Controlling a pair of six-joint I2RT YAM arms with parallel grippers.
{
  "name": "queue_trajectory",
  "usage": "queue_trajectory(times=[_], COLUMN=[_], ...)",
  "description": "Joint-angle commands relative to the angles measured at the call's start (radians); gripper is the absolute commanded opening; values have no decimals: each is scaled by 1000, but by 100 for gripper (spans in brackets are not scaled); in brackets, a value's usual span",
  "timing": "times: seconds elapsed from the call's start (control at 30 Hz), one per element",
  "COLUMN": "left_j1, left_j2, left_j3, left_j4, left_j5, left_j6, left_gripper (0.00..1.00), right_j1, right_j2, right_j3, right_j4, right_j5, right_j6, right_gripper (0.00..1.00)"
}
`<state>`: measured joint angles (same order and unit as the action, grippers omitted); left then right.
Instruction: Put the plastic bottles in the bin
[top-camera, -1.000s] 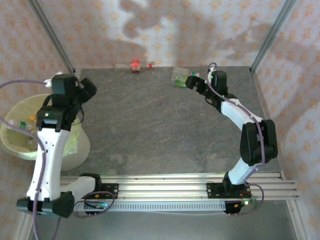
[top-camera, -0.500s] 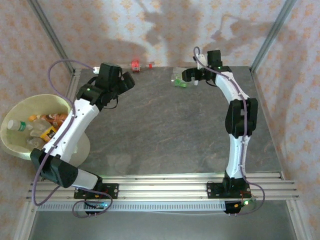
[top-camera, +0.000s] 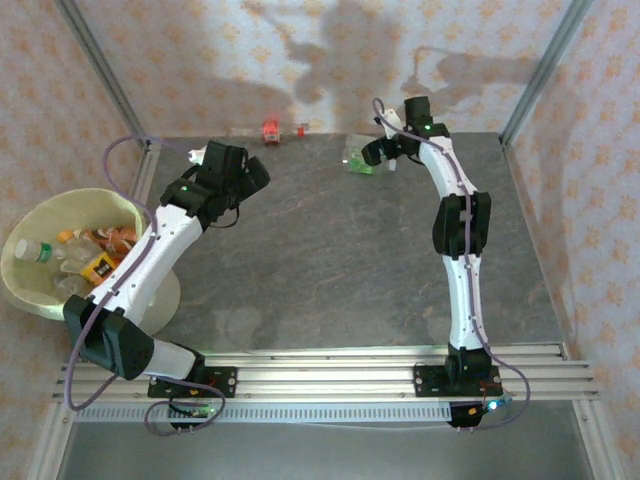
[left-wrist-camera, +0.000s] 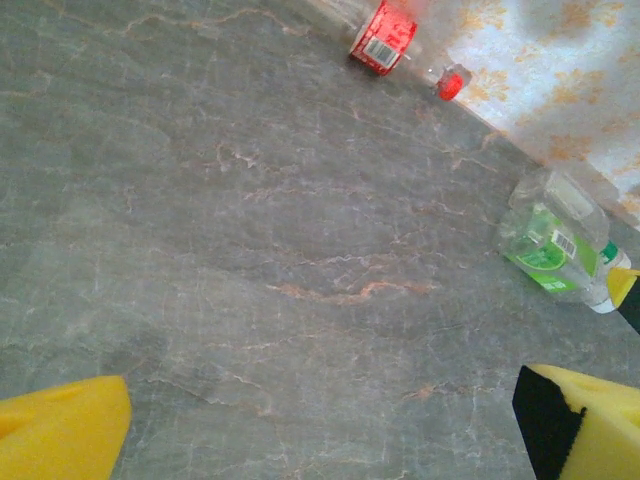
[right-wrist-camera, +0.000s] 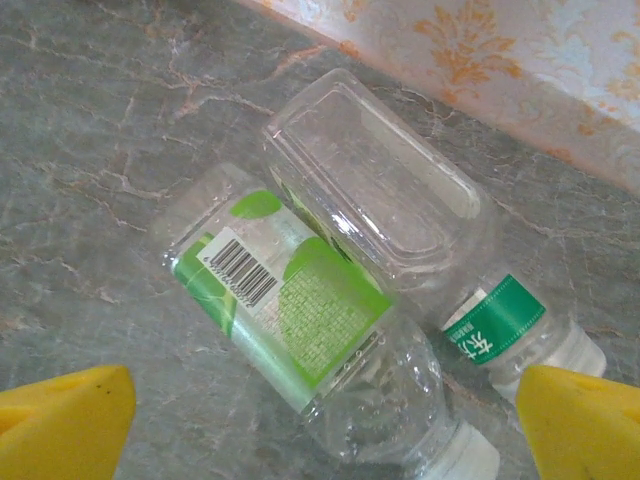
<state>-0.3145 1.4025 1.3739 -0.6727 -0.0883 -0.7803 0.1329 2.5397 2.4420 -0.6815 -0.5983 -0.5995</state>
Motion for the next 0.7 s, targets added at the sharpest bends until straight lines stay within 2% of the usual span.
queue_trajectory(times=[0.0, 0.17, 0.3, 0.5, 0.67], left_j1=[-5, -5, -4, -4, -5], left_j2=[-39, -44, -43, -26, -7], left_j3=[-27, -25, -39, -44, -38], left_j4=[59, 78, 93, 102, 101], left_j5=[-45, -62, -58, -39, -30], left_j6=[-27, -4, -12, -18, -16], left_gripper=[100, 100, 100, 100, 100], right_j1=[17, 41, 59, 74, 101], right_j2=[50, 67, 17, -124, -118], right_j3=[57, 48, 7, -230, -296], right_j4=[-19, -62, -171, -69, 67], right_j5=[15, 63, 24, 13, 170], right_j6=[-101, -161, -221, -245, -184], right_gripper=[97, 96, 95, 94, 96])
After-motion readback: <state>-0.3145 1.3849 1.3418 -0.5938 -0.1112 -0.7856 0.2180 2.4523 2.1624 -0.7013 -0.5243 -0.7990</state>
